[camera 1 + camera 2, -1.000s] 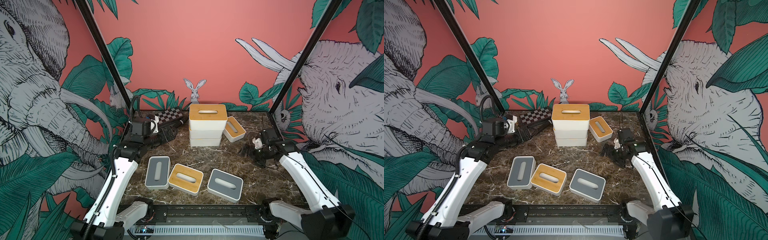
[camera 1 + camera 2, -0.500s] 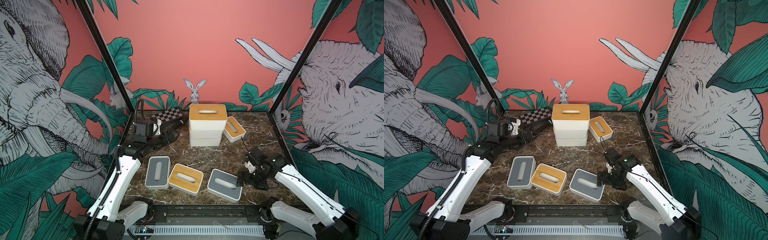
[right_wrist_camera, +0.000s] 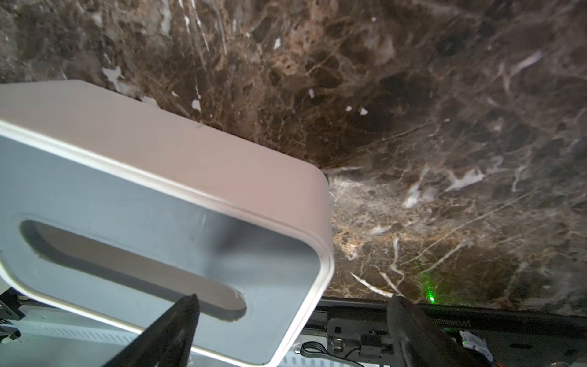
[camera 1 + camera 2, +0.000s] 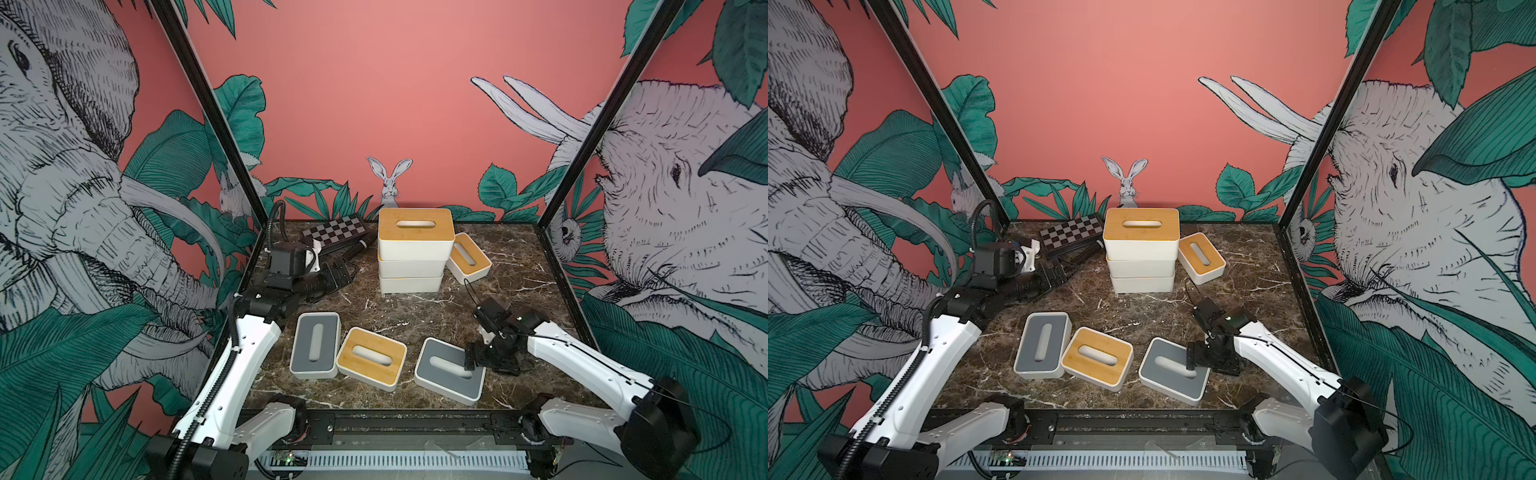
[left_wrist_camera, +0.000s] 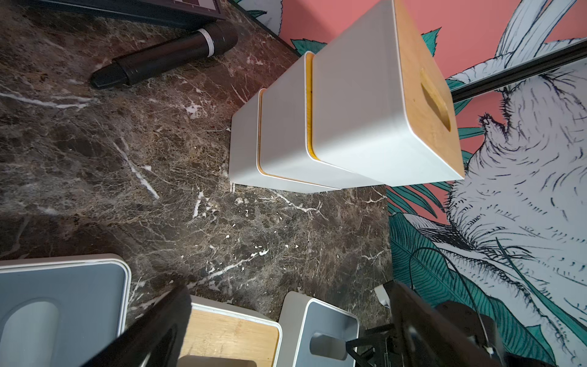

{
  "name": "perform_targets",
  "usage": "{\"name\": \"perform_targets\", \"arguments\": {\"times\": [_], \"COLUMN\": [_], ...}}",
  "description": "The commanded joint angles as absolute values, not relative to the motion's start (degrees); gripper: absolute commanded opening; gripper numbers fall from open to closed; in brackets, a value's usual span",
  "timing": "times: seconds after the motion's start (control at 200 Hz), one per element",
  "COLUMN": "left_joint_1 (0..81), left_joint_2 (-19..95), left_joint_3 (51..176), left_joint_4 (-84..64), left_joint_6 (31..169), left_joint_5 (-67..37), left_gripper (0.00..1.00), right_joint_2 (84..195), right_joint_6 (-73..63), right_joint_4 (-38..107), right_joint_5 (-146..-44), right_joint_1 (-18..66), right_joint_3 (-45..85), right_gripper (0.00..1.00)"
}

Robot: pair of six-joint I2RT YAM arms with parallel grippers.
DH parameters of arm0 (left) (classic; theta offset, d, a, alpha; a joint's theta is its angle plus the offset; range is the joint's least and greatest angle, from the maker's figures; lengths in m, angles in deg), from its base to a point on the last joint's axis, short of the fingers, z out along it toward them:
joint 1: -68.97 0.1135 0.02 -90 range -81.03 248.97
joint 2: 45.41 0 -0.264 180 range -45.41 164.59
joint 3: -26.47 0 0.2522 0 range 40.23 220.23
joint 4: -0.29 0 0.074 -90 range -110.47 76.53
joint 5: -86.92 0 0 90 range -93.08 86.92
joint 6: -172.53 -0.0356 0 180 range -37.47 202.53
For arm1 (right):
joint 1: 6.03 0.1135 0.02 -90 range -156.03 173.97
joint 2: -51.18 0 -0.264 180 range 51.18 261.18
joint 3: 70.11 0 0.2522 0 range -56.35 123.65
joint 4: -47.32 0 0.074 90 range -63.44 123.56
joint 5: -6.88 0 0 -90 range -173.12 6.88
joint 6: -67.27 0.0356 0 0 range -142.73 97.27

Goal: Stack the tissue boxes
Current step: Pick up the tissue box from the center of the board.

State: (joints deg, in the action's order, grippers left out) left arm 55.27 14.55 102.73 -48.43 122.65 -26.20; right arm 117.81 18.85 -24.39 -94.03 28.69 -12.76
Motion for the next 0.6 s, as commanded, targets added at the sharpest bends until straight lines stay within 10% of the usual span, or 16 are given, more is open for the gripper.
{"name": "perform_targets", "arguments": {"times": [0.0, 0.595], "left_joint_1": [55.6, 55.6], "left_joint_2": [12.8, 11.4], "left_joint_3": [101.4, 100.9], "left_joint_4": [-47.3, -47.1], "left_joint_6": [123.5, 125.1], "left_joint_5": [-25.8, -26.1], "left_gripper": [1.00, 0.99], "right_joint_2": [118.0, 122.5], "right_joint_6": [19.7, 24.0], "right_joint_4": [-22.6, -15.8], "right_joint_5": [-93.0, -89.3], "right_joint_1": [29.6, 29.8], "right_joint_3": [-14.7, -15.2], "right_gripper": [0.91, 0.74]}}
